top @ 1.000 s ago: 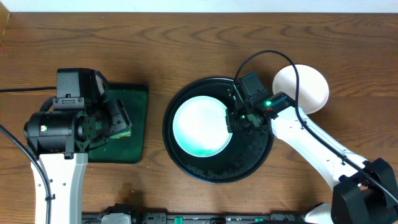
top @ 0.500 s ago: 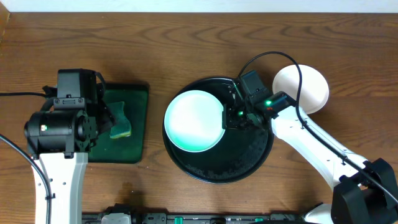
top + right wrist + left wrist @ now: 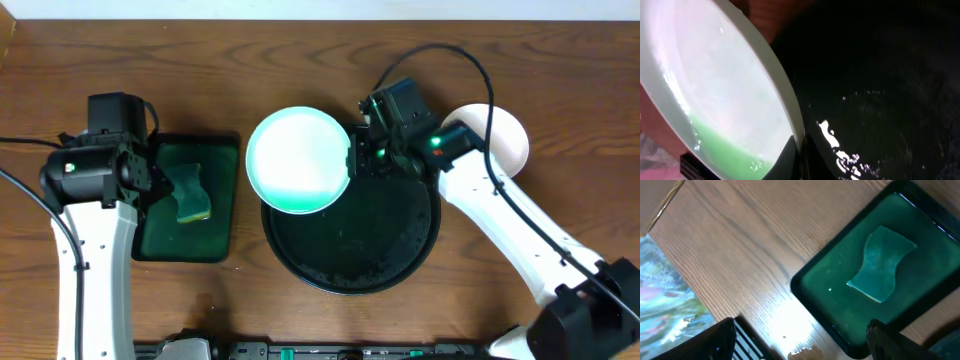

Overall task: Clean dirty plates on tray and stack at the side
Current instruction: 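Lift the pale plate off the black tray with the right gripper, then tilt the pale plate over the green tray to drain water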

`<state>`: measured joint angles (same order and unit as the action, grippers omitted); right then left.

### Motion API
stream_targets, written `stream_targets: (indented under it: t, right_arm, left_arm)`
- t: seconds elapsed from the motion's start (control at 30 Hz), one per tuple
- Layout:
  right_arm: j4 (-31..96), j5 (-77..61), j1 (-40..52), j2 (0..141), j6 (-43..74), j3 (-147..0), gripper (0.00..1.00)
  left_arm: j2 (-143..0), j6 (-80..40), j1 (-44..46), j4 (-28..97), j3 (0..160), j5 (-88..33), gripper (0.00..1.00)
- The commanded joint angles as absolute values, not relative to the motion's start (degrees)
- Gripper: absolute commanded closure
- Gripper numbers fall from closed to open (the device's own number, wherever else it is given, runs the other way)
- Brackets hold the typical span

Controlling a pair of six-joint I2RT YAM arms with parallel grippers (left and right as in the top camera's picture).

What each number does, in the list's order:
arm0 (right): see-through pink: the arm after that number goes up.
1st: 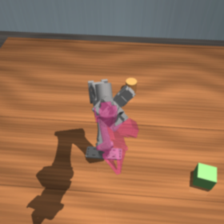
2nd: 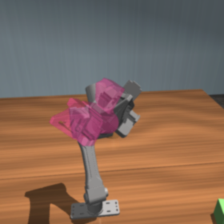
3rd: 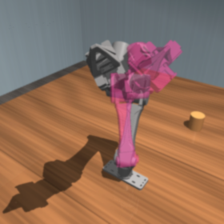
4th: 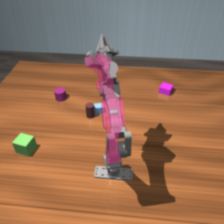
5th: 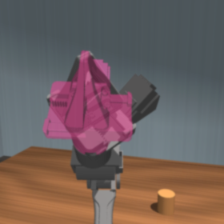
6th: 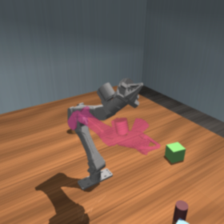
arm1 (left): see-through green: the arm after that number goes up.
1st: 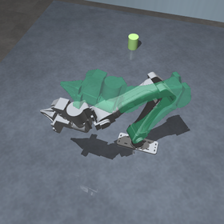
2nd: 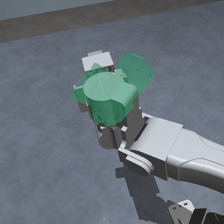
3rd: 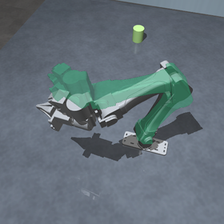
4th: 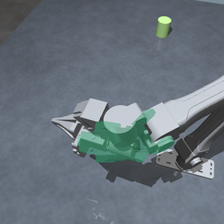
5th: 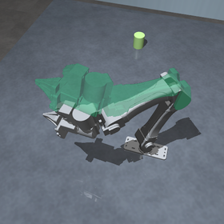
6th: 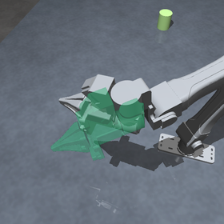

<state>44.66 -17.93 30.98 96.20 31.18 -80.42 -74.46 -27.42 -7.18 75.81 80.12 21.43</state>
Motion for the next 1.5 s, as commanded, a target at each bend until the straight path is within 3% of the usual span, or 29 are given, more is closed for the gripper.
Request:
stream_targets:
  t: [0.0,0.37,0.67,1.47]
  right_arm:
    - [47.16,-17.85,31.46,102.02,27.86,-85.67,0.99]
    - [57.10,-17.87,34.11,117.54,23.86,-108.25,0.99]
    - [57.82,-17.87,38.20,125.14,22.76,-120.95,0.99]
    - [44.07,-13.82,49.15,134.21,24.18,-127.83,0.99]
  left_arm:
    - [-74.04,-28.88,-9.15,75.83,80.47,21.63,0.16]
    - [-74.11,-29.50,-18.50,75.37,80.47,19.55,0.16]
    - [-74.11,-29.47,-24.38,75.44,80.47,15.59,0.16]
    - [-74.11,-29.19,-25.47,77.56,80.47,11.25,0.16]
